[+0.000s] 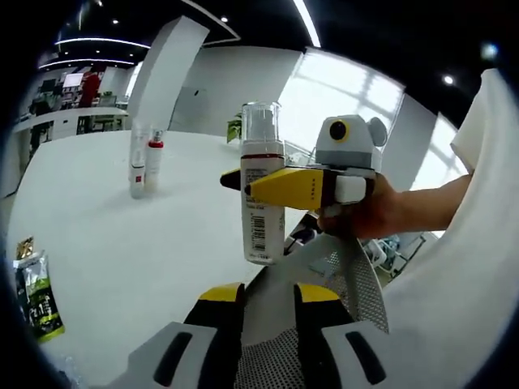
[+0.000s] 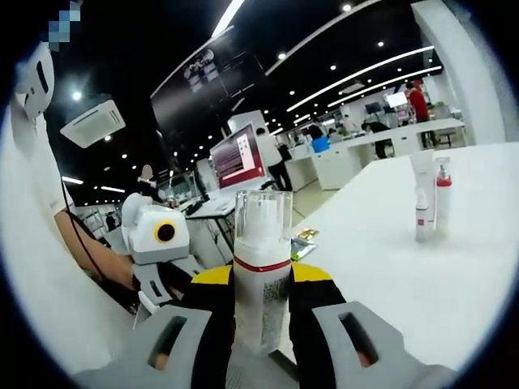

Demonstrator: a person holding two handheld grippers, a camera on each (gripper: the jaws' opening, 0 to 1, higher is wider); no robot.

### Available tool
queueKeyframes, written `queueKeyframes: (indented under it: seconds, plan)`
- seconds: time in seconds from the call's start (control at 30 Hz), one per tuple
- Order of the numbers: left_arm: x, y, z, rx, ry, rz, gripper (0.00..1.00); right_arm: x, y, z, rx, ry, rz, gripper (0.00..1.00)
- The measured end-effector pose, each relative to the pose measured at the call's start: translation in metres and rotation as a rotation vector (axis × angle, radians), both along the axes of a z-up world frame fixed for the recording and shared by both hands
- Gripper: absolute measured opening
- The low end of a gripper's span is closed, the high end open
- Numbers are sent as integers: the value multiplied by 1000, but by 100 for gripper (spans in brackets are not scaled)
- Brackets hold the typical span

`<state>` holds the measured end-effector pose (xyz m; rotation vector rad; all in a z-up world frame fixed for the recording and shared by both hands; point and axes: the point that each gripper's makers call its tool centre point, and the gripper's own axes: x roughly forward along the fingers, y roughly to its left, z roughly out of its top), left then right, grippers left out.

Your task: Arrange the skincare products in the storage area until every visible bottle or jar stands upright without overlapping.

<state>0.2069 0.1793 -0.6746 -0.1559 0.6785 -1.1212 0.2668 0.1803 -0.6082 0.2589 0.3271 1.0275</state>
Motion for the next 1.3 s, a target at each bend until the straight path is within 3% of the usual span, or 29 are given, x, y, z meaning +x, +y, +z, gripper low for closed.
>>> queueKeyframes:
  seconds: [0.27, 0.4, 0.53, 0.7, 0.87, 0.97, 1.1, 1.2, 1.23, 1.3]
  plan:
    - [17, 15, 2, 26, -18, 74, 36, 4, -2, 2, 17, 13, -20, 22]
    - [29, 24, 4, 70, -112, 106, 38, 6, -2, 3, 23, 23, -26, 22]
    - [34, 41, -5, 190, -200, 97, 43, 10, -2, 1, 18, 37, -26, 22]
    - [46, 61, -9, 240, -245, 137, 62, 17, -2, 0, 6, 37, -27, 22]
    - [55, 80, -21, 360, -298, 157, 70, 28, -7, 4, -4, 24, -45, 22]
    - [55, 91, -37, 471, -320, 132, 67, 41, -13, 9, -6, 14, -68, 22]
    - [54, 85, -48, 482, -319, 127, 61, 56, -18, 16, -14, -6, -86, 22]
    - [55, 84, -58, 515, -361, 110, 59, 67, -20, 19, -21, -14, -97, 22]
    - [54, 89, -66, 558, -349, 102, 59, 71, -20, 20, -27, -17, -101, 22]
    - [54, 90, -70, 560, -331, 101, 59, 76, -20, 20, -35, -20, -103, 22]
